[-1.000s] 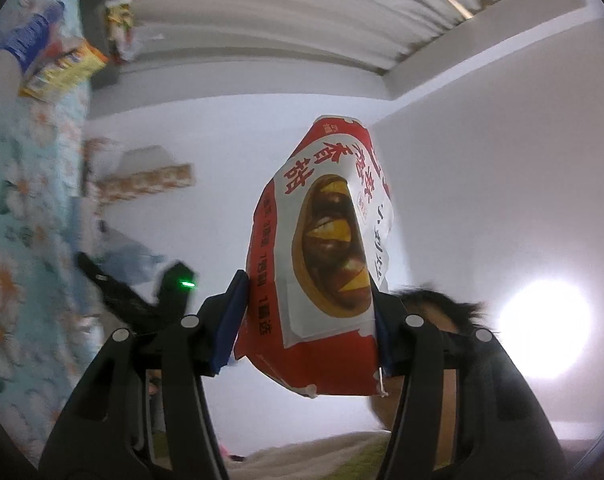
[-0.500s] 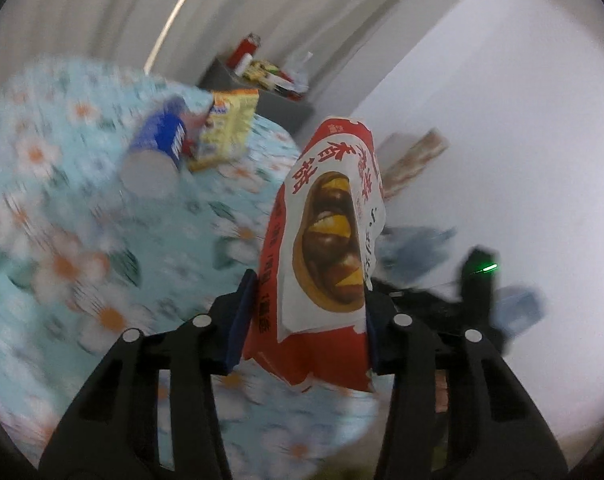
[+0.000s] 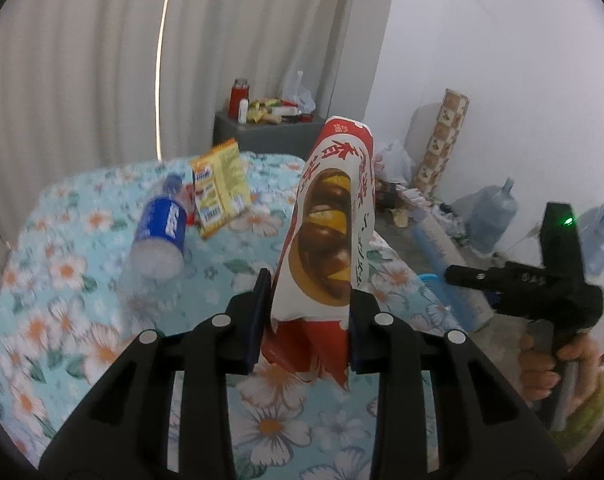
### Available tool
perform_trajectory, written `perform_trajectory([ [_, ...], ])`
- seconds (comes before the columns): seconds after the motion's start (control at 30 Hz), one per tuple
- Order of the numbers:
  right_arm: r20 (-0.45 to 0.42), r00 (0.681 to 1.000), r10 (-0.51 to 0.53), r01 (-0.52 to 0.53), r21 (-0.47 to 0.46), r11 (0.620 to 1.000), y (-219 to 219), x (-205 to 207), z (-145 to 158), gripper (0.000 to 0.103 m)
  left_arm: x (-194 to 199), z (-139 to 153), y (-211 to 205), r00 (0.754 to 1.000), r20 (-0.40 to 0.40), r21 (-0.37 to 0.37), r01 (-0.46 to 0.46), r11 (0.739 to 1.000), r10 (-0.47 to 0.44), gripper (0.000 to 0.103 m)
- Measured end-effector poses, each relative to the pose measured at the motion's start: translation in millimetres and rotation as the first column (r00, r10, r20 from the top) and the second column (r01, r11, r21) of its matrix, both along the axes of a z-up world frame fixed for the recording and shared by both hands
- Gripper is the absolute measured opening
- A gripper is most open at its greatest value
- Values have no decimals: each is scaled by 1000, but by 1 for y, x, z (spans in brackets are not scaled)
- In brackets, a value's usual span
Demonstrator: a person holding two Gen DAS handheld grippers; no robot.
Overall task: Collect trash
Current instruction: 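Lift the snack bag with the left gripper while the right lifts the box, then carry the snack bag and box over the blue wastebasket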
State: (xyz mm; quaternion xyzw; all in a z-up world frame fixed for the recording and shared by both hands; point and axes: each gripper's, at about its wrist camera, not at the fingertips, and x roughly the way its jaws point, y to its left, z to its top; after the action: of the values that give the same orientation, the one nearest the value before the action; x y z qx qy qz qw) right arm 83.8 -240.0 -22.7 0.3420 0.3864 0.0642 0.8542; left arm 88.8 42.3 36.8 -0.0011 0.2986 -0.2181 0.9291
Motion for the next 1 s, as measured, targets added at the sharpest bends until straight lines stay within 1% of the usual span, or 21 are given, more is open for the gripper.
perform_trajectory([
  [0.17, 20, 999, -29, 28, 17, 999, -14, -5, 2, 71, 1, 7, -25, 998, 45, 58, 33, 998, -35, 29],
  [0.43, 30, 995, -100, 99, 50, 994, -45, -16, -4, 71, 8, 10, -70, 991, 80, 116, 101, 988, -111, 29],
  [0.53, 30, 992, -126, 124, 60, 990, -57, -20, -8, 71, 11, 9, -88, 986, 79, 133, 132, 982, -143, 29],
  [0.83, 20, 978, -209, 206, 93, 974, -96, -40, -22, 71, 25, 4, -152, 967, 80, 194, 222, 955, -241, 29],
  [1.0, 5, 968, -252, 250, 104, 963, -114, -45, -32, 71, 33, -4, -191, 951, 66, 227, 279, 933, -301, 30],
])
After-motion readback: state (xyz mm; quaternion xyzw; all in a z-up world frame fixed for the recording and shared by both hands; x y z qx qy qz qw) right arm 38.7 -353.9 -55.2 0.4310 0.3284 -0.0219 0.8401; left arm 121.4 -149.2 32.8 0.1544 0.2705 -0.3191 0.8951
